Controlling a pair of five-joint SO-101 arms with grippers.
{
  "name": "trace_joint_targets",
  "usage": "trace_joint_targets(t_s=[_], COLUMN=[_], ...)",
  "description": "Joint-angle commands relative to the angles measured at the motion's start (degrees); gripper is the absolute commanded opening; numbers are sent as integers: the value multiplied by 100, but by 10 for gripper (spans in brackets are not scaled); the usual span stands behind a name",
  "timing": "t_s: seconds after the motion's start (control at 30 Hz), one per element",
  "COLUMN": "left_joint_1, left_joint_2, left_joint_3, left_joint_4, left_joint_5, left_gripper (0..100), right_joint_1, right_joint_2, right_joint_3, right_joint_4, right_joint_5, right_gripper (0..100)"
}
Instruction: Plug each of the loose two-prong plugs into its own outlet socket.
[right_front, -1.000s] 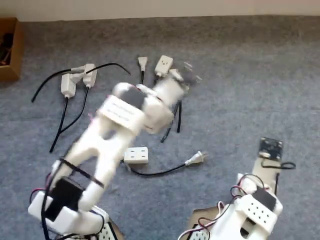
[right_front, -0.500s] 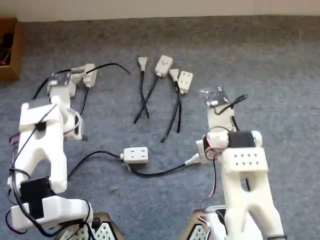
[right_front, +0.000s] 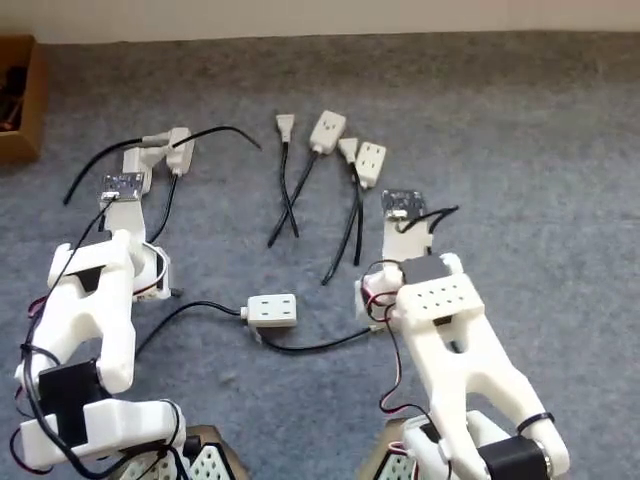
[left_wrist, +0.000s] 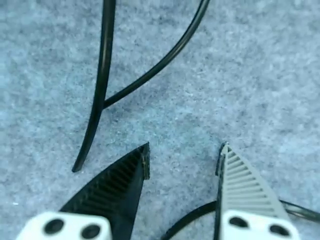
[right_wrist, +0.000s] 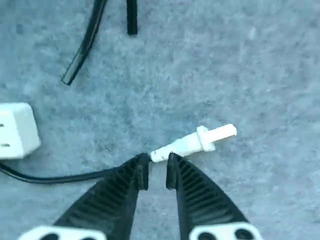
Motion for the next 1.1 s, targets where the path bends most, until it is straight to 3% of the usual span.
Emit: trace_joint_targets(t_s=[0.0, 0.1, 0.27, 0.43, 0.53, 1.07], left_joint_1=[48, 57, 66, 66, 66, 75], left_joint_2=[-119, -119, -119, -119, -119, -110], left_joint_3=[13, 22, 22, 22, 22, 31], left_joint_4=[-255, -281, -290, -290, -290, -299], left_joint_5=[18, 18, 18, 18, 18, 18], left_gripper=[217, 217, 217, 217, 217, 217], right_joint_1=[-84, -101, -127, -48, 101, 268], right_joint_2=[-66, -66, -75, -75, -84, -48], right_joint_3=[215, 453, 734, 848, 1138, 848], right_joint_4=[-303, -752, -927, -927, -919, -681], right_joint_5=[-1969, -2848, -2963, -3578, -3956, -3851], right_gripper=[77, 77, 88, 240, 272, 270])
